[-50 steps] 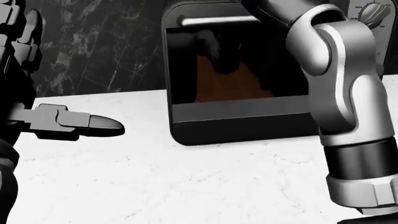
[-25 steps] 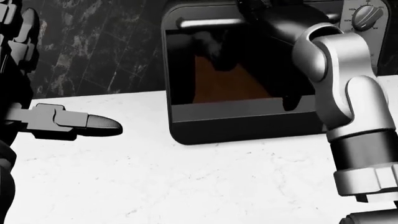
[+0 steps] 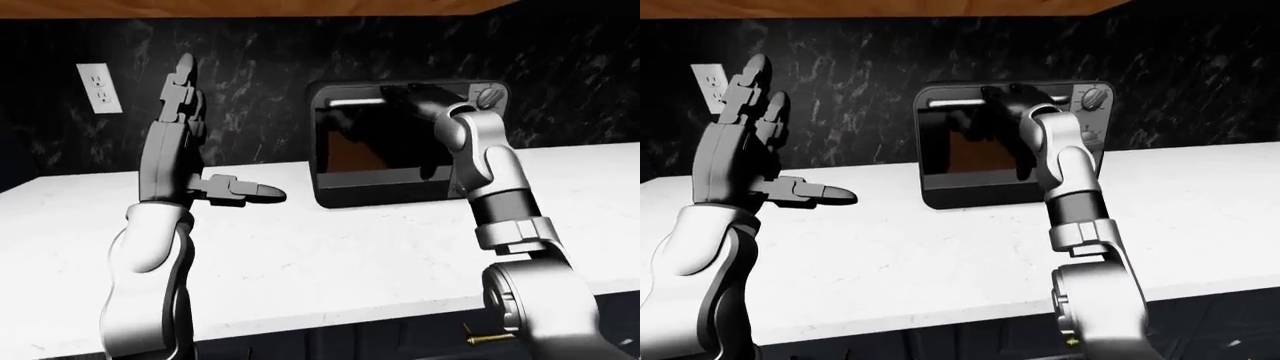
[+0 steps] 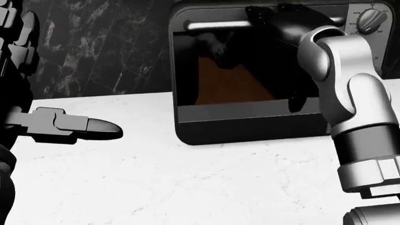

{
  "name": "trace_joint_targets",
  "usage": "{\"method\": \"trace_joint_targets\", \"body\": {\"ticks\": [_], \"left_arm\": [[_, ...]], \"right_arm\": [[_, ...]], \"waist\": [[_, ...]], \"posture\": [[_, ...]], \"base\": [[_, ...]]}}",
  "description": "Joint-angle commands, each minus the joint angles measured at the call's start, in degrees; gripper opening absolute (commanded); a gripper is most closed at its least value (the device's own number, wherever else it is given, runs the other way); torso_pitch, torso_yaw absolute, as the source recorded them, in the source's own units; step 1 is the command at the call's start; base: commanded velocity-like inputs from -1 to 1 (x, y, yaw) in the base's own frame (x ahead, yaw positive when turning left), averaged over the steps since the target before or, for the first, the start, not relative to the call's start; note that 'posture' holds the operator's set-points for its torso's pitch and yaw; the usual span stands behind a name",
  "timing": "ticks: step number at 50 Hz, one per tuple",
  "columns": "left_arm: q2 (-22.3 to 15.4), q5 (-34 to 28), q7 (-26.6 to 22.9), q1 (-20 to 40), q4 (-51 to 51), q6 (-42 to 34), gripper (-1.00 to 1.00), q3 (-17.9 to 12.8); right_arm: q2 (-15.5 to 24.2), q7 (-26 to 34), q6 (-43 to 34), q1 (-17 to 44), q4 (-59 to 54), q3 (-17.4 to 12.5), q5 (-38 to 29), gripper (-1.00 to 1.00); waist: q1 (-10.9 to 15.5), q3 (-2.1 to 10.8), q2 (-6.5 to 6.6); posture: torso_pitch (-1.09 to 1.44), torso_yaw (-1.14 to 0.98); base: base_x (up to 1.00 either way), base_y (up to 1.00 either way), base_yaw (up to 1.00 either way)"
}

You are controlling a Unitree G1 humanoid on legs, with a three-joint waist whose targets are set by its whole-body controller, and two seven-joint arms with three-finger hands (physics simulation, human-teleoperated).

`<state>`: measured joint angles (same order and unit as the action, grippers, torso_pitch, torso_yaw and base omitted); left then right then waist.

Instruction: Open the toaster oven door.

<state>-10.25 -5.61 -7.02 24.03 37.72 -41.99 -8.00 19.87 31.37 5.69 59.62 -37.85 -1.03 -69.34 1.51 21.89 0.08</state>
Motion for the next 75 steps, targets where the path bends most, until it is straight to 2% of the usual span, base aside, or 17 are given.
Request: {"method": "trace_joint_targets", "body": {"ticks": [1,4,9,10,16,20,32,36,42,50,57,59,65,75], "left_arm": [[-0.32,-0.08,0.23,1.55,0.79,1.31,1.00,-0.13],[-0.26,-0.18,0.34,1.56,0.61,1.43,1.00,0.00],[-0.20,-0.34,0.34,1.74,0.33,1.51,1.00,0.22],[-0.12,-0.33,0.41,1.88,0.24,1.51,1.00,0.19],[-0.01,-0.25,0.40,1.71,-0.10,1.94,1.00,0.09],[-0.19,-0.27,0.35,1.96,-0.39,2.06,1.00,0.08],[-0.30,-0.36,0.36,2.03,-0.69,2.14,1.00,0.12],[-0.27,-0.46,0.37,2.25,-1.03,2.22,1.00,0.16],[-0.16,-0.60,0.36,2.52,-1.76,2.70,1.00,0.42],[0.15,-0.97,0.21,2.17,-2.52,3.51,1.00,0.84],[0.30,-1.10,0.05,2.00,-2.64,3.67,1.00,0.75],[0.38,-1.12,-0.01,1.80,-2.60,3.74,1.00,0.80],[0.54,-1.52,-0.03,1.75,-3.12,4.02,1.00,1.07],[0.64,-1.73,-0.27,1.41,-2.73,3.88,1.00,0.95]], "right_arm": [[0.28,1.31,0.21,1.32,0.76,0.14,-0.07,0.64],[0.01,1.93,-0.05,0.92,1.63,0.07,0.24,0.41],[-0.10,3.03,-0.32,0.28,2.68,0.07,0.46,0.32],[-0.11,3.15,-0.35,0.41,2.93,0.07,0.47,0.10],[-0.67,5.40,-1.22,-1.80,7.06,-0.12,0.78,0.03],[-1.38,8.33,-2.37,-5.43,13.64,-0.40,0.89,-0.04],[-4.13,14.23,-5.35,-16.00,31.25,-0.99,0.77,-0.06],[-6.60,18.43,-7.89,-21.83,43.52,-0.85,0.13,-0.05],[-9.59,18.15,-9.35,-28.29,52.11,-0.29,-0.77,-0.06],[-11.26,16.22,-8.64,-34.55,58.32,0.37,-1.13,-0.06],[-12.22,14.64,-7.11,-38.72,60.50,0.65,-1.11,0.00],[-12.85,13.78,-6.70,-40.92,61.41,0.99,-0.97,0.07],[-13.32,13.23,-6.04,-44.89,63.94,1.02,-1.29,0.09],[-12.94,14.96,-3.96,-49.85,67.52,0.23,-1.26,0.33]], "waist": [[-0.04,-0.11,0.11],[0.07,-0.11,0.11],[0.13,0.02,0.09],[0.10,0.07,0.09],[0.05,0.22,0.02],[-0.01,0.26,-0.10],[-0.54,0.20,-0.03],[-0.74,0.07,-0.05],[-1.20,-0.15,0.26],[-1.85,-0.24,0.38],[-2.25,-0.32,0.41],[-2.37,-0.26,0.39],[-2.63,-0.20,0.23],[-2.92,-0.36,0.05]], "posture": [[-0.60,0.00],[-0.60,0.00],[-0.60,0.00],[-0.60,0.00],[-0.60,0.00],[-0.60,0.00],[-0.60,0.00],[-0.60,0.00],[-0.60,0.00],[-0.60,0.00],[-0.60,0.00],[-0.60,0.00],[-0.60,0.00],[-0.60,0.00]], "base": [[0.00,0.00,0.00],[0.00,0.00,0.00],[0.00,0.00,0.00],[0.00,0.00,0.00],[0.00,0.00,0.00],[0.00,0.00,0.00],[0.00,0.00,0.00],[0.00,0.00,0.00],[0.00,0.00,0.00],[0.00,0.00,0.00],[0.00,0.00,0.00],[0.00,0.00,0.00],[0.00,0.00,0.00],[0.00,0.00,0.00]]}}
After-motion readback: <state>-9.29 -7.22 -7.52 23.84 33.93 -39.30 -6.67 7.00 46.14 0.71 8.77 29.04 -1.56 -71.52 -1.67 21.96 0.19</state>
